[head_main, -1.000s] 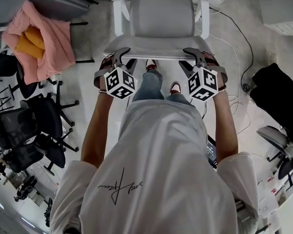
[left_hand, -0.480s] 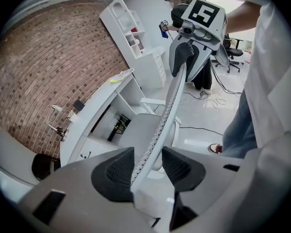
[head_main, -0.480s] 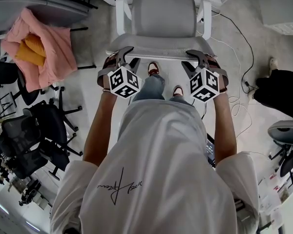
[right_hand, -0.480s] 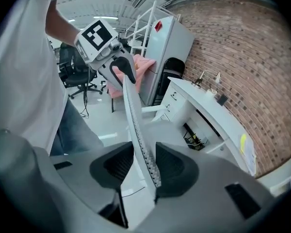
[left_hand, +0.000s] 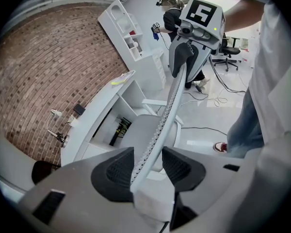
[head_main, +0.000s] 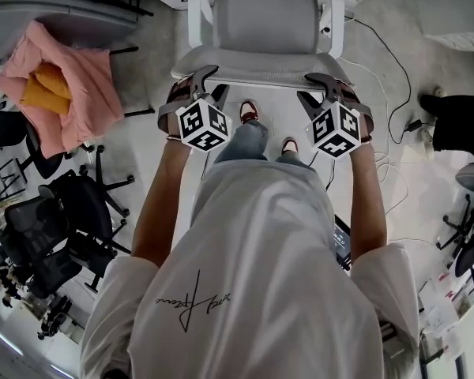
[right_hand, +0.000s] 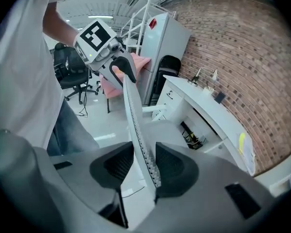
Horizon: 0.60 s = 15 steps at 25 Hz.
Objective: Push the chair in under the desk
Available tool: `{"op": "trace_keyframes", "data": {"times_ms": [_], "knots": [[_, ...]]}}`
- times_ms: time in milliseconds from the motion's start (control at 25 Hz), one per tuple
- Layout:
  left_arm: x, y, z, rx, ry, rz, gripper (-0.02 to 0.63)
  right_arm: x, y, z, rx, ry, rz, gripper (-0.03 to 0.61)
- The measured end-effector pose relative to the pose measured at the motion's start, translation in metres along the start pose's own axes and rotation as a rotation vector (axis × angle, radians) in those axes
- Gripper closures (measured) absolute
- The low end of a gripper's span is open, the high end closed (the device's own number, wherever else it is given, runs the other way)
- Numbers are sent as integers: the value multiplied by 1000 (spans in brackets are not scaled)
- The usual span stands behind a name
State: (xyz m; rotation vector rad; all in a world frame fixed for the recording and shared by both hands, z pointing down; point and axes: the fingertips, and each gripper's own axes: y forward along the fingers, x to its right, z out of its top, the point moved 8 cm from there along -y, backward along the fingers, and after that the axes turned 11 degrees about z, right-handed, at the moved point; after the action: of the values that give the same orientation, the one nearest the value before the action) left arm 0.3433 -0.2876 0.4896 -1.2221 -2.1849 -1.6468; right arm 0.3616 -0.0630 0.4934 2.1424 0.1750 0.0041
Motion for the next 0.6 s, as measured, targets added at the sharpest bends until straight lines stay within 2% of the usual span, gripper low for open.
{"op": "trace_keyframes", "data": {"times_ms": [600], "knots": [[-38, 30, 3, 56, 26, -7, 436, 40, 11, 14, -13, 37, -16, 416]]}}
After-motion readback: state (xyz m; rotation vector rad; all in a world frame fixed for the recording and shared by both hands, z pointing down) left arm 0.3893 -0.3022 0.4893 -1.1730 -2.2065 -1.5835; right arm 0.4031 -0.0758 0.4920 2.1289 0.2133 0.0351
